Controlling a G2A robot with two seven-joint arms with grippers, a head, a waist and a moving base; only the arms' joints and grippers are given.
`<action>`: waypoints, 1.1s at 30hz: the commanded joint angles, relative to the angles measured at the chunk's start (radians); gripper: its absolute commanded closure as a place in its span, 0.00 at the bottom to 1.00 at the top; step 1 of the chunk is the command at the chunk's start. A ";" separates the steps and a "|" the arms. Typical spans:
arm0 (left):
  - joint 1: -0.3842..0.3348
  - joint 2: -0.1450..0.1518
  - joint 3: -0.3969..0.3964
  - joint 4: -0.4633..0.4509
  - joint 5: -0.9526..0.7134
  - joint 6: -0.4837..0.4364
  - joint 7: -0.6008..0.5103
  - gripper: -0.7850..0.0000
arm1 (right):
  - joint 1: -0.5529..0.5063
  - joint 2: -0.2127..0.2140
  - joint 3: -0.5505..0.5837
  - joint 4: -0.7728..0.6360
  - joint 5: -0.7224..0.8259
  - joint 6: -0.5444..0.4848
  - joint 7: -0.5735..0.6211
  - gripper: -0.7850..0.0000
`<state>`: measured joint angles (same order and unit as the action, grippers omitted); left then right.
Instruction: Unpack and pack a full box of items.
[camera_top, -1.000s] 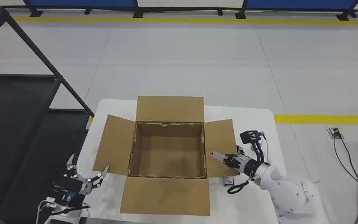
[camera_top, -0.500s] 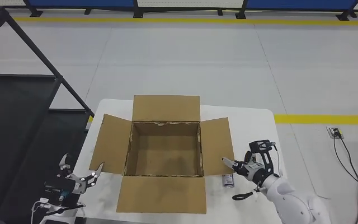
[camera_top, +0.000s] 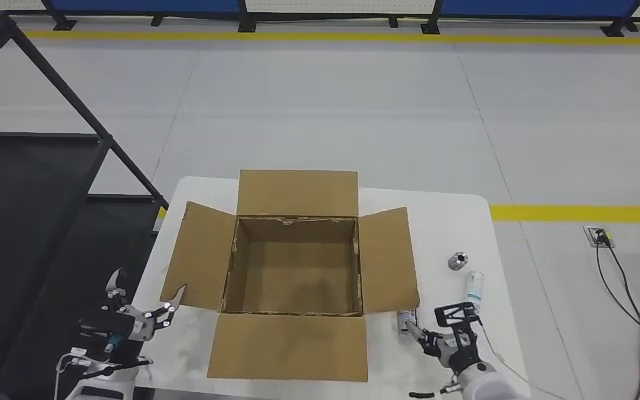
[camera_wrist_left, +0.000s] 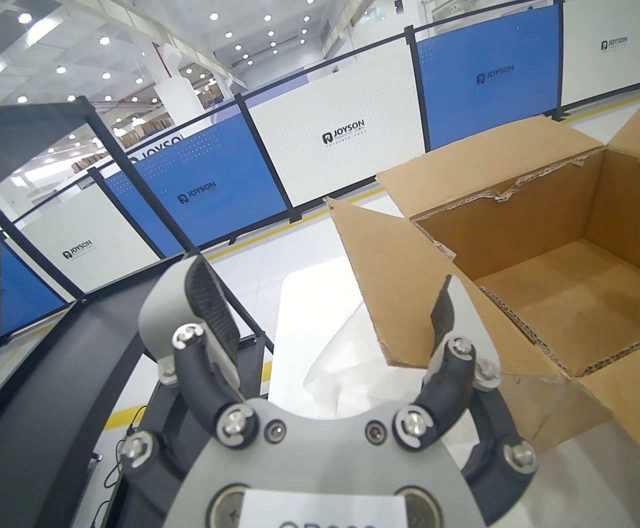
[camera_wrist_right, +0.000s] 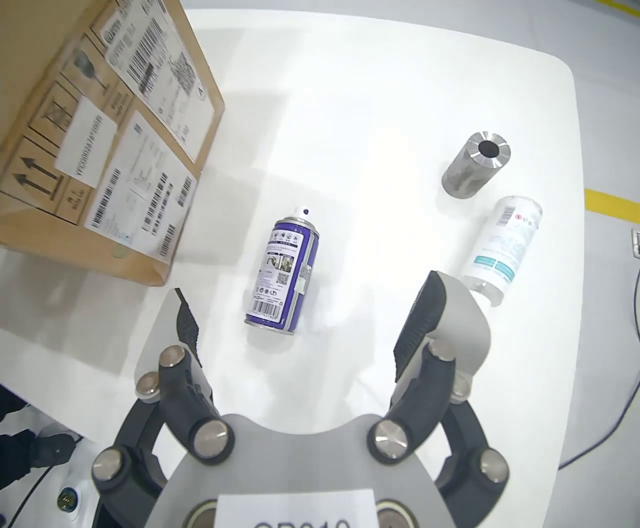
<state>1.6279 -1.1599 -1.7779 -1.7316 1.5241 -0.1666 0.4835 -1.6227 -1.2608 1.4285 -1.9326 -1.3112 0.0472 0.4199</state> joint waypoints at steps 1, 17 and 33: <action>0.001 0.000 -0.001 0.000 0.000 -0.001 0.000 0.00 | 0.011 -0.002 -0.022 0.008 -0.005 0.009 0.002 0.00; 0.013 -0.002 -0.018 -0.002 -0.015 -0.006 0.012 0.00 | 0.208 -0.026 -0.147 0.188 -0.051 0.099 0.187 0.00; 0.015 -0.004 -0.013 -0.009 -0.007 -0.003 0.015 0.00 | 0.201 -0.030 -0.134 0.195 -0.048 0.103 0.188 1.00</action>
<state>1.6428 -1.1638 -1.7913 -1.7401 1.5171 -0.1705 0.4981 -1.4167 -1.2910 1.2921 -1.7327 -1.3587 0.1504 0.6102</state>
